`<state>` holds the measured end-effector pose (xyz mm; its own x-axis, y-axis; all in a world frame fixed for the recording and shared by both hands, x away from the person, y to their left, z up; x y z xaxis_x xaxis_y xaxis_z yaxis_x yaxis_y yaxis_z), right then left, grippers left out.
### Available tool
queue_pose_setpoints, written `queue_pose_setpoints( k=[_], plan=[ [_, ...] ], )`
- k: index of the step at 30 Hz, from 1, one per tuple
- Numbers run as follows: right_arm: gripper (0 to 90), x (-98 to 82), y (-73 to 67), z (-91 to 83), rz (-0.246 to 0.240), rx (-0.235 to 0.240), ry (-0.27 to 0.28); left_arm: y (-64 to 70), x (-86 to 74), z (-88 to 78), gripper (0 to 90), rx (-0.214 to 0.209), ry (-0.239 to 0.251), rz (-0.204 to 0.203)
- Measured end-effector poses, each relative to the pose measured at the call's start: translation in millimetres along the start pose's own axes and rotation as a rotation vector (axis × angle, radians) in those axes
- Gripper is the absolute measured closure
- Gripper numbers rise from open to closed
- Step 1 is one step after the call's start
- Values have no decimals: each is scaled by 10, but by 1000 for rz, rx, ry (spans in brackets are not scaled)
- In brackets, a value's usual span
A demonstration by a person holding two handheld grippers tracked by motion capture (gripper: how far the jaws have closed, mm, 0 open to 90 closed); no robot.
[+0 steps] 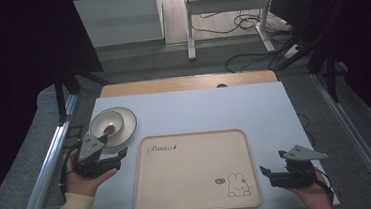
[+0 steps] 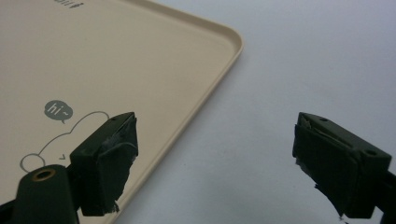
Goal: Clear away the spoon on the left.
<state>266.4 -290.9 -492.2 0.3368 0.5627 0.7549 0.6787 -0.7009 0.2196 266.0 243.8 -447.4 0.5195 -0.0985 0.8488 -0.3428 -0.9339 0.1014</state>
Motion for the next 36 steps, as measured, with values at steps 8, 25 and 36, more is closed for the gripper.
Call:
queue_pose_setpoints(
  k=[8,25,36],
  plan=[
    [144,-10,8,2,-7,-3,-7,-100,-30,-25,226,18,-1,-16],
    [150,-3,1,0,-25,-16,-8,-294,-119,-33,231,72,-9,-44],
    [152,-14,7,6,-23,-13,-19,-342,-181,25,244,92,-22,-43]
  ],
)
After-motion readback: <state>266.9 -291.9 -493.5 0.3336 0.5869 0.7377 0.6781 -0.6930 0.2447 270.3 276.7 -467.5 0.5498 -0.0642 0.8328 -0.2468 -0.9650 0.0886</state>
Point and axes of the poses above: each handheld gripper's, and its own axes: z roughly forward along the jaws, x roughly out of its top, y roughly to its right, the point moved 2 cm from there along z, roughly forward along the jaws, and after that the axes turned 14 degrees about -z, right-handed, at the moved point
